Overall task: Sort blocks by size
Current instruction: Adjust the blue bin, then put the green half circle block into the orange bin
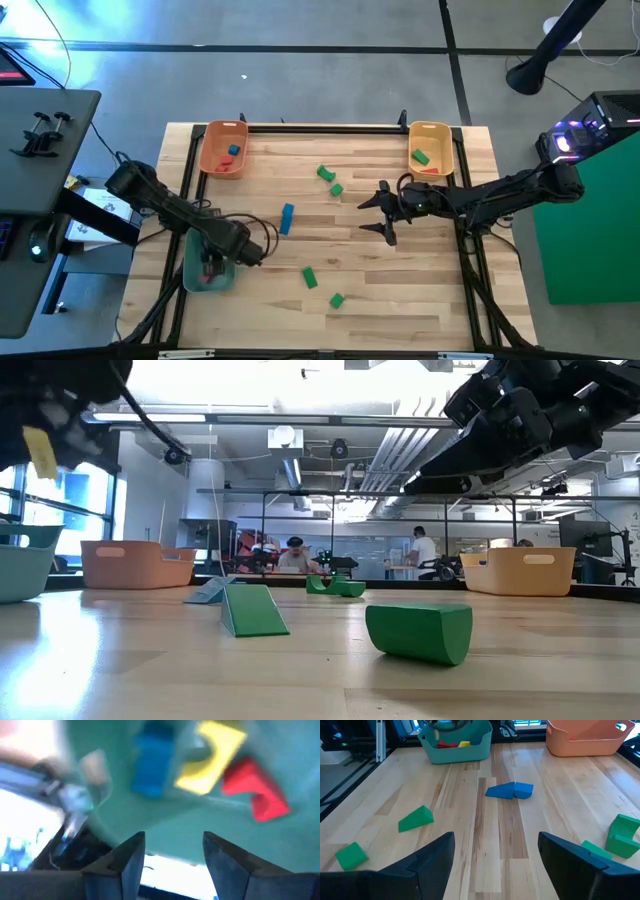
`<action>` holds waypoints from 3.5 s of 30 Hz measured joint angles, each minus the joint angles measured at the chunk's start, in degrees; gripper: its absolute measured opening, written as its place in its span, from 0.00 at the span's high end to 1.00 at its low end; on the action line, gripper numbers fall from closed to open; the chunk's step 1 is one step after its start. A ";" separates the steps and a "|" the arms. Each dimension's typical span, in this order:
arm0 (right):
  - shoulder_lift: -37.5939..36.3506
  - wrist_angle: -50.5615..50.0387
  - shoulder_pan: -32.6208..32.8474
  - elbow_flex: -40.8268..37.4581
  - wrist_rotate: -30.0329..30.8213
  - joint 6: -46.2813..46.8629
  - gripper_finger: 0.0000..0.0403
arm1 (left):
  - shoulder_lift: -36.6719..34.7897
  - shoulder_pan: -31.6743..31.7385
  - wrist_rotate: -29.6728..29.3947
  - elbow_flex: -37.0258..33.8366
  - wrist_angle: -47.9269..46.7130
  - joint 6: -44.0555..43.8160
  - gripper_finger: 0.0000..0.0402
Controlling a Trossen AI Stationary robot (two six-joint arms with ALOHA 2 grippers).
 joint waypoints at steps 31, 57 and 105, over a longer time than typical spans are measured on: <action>0.02 0.70 0.00 0.00 0.00 0.42 0.30 | 3.75 -7.94 2.32 2.47 23.04 -22.53 0.88; 0.02 -3.88 -3.63 0.00 15.17 1.74 0.30 | 1.99 -0.09 -52.11 11.53 9.33 -55.67 0.87; 42.53 25.67 -16.79 7.69 -4.95 -7.41 0.30 | 2.57 21.09 -37.61 -16.71 105.56 21.93 0.52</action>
